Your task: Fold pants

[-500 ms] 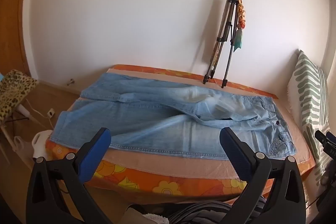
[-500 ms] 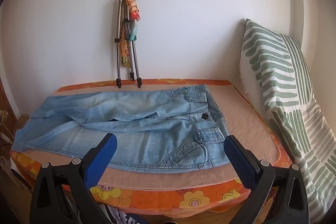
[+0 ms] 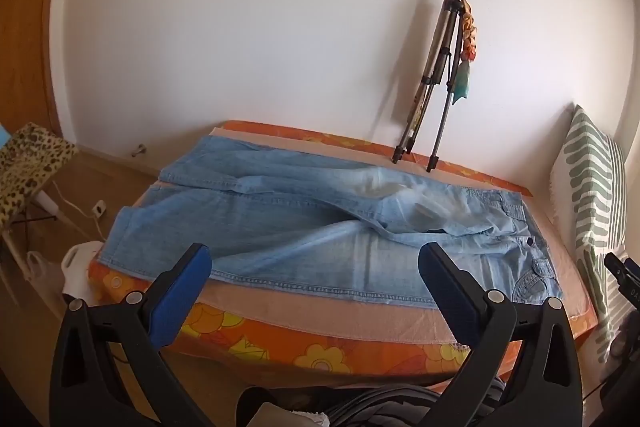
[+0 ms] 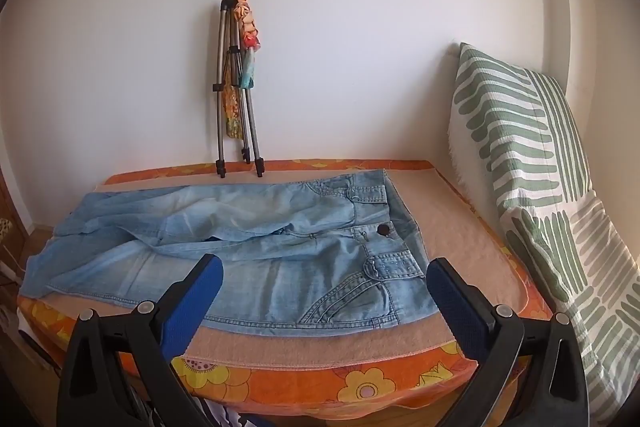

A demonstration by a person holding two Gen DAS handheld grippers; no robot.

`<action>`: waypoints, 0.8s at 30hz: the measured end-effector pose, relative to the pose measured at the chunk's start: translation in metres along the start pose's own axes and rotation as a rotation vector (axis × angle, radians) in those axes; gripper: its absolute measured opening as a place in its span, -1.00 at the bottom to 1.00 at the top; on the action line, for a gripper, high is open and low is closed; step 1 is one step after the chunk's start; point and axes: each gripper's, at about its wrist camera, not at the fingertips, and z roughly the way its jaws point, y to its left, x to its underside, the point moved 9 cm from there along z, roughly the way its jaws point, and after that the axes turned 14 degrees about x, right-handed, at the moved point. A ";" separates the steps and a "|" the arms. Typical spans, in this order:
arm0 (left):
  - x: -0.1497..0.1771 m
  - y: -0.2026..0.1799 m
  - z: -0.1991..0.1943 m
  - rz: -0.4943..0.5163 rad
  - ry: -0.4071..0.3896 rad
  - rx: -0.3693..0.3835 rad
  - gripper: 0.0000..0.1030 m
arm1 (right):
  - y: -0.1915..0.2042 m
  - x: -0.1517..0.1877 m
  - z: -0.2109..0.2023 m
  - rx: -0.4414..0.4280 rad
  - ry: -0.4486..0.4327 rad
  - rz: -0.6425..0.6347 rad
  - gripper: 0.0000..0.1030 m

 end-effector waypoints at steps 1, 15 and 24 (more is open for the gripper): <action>0.001 0.000 0.000 -0.001 0.001 -0.001 0.99 | -0.001 0.001 0.001 -0.001 -0.001 0.002 1.00; 0.002 0.003 0.002 -0.009 0.002 -0.006 0.99 | -0.001 0.000 0.002 -0.004 0.000 0.009 1.00; 0.002 0.001 0.002 -0.012 0.001 -0.004 0.99 | 0.000 0.000 0.003 -0.008 -0.004 0.010 1.00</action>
